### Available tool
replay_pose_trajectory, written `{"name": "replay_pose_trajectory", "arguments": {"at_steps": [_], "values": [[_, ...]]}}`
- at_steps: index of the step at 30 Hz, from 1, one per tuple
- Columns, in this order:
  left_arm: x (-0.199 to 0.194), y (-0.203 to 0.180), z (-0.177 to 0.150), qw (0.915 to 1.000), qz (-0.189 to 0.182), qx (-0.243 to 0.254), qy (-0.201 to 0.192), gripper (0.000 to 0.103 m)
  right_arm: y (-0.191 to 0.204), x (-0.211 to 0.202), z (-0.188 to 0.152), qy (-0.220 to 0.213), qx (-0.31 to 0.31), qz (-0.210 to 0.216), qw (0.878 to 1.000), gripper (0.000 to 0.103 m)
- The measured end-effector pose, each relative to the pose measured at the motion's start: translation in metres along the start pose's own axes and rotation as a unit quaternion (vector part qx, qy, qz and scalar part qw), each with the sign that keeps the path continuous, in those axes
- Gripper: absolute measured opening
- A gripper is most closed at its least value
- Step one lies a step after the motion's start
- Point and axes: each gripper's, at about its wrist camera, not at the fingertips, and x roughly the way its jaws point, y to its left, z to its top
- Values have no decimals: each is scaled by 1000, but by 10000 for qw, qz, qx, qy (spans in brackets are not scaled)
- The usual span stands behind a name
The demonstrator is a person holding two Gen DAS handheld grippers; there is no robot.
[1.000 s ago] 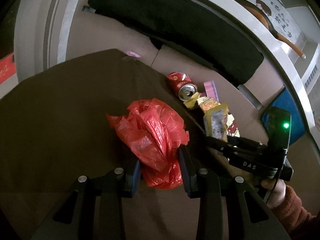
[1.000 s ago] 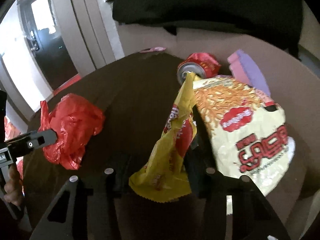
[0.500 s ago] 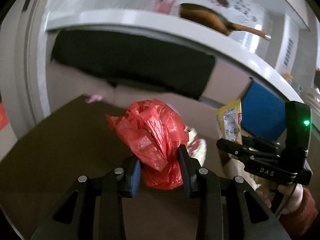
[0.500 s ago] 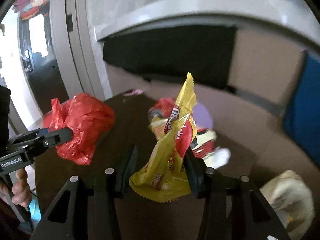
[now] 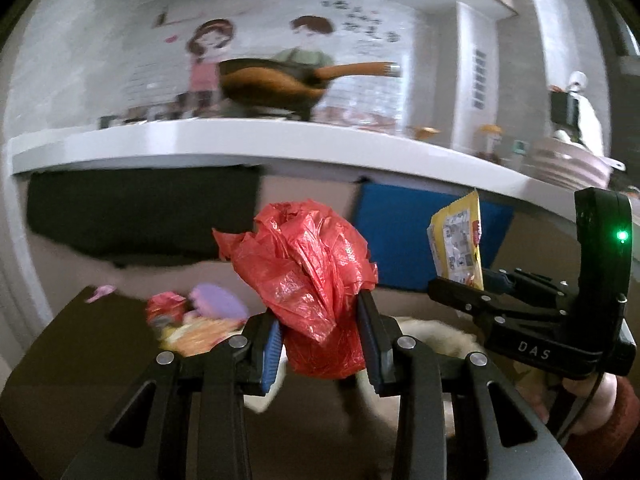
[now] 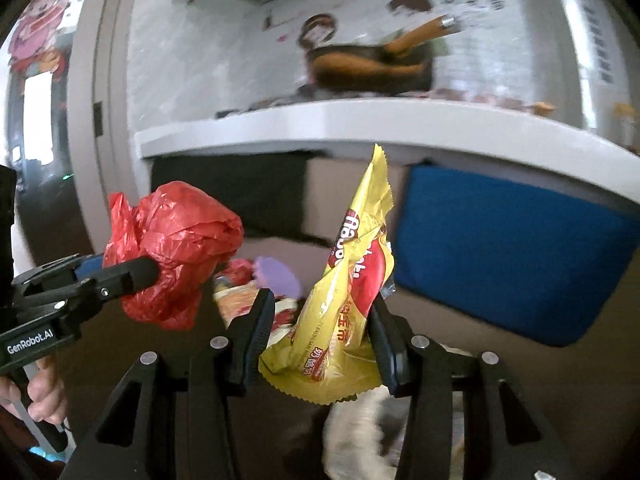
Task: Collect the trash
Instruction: 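Carry the red bag and yellow packet up over the bin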
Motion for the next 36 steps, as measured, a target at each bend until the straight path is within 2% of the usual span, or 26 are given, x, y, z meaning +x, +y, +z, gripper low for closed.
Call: {"name": "replay_pose_trajectory", "arguments": {"at_steps": [7,11,15,24,30,36], "values": [[28,-59,11,9984,-532,194,40,35,-50,-46,-5,-216,292,-518,9980,43],[50,-81,6,9977,-618,277,99,35,-69,-51,-12,-179,398,-685,9967,43],[74,-93,-11,9964,-725,271,344,35,-90,-54,-28,-107,504,-770,9957,43],[137,-98,-50,9913,-765,188,1053,35,-123,-17,-69,392,918,-737,9923,43],[165,-96,-68,9871,-743,155,1408,35,-145,12,-96,727,1329,-598,9867,43],[187,-92,-82,9820,-785,72,1715,35,-152,33,-114,992,1441,-523,9832,43]]}}
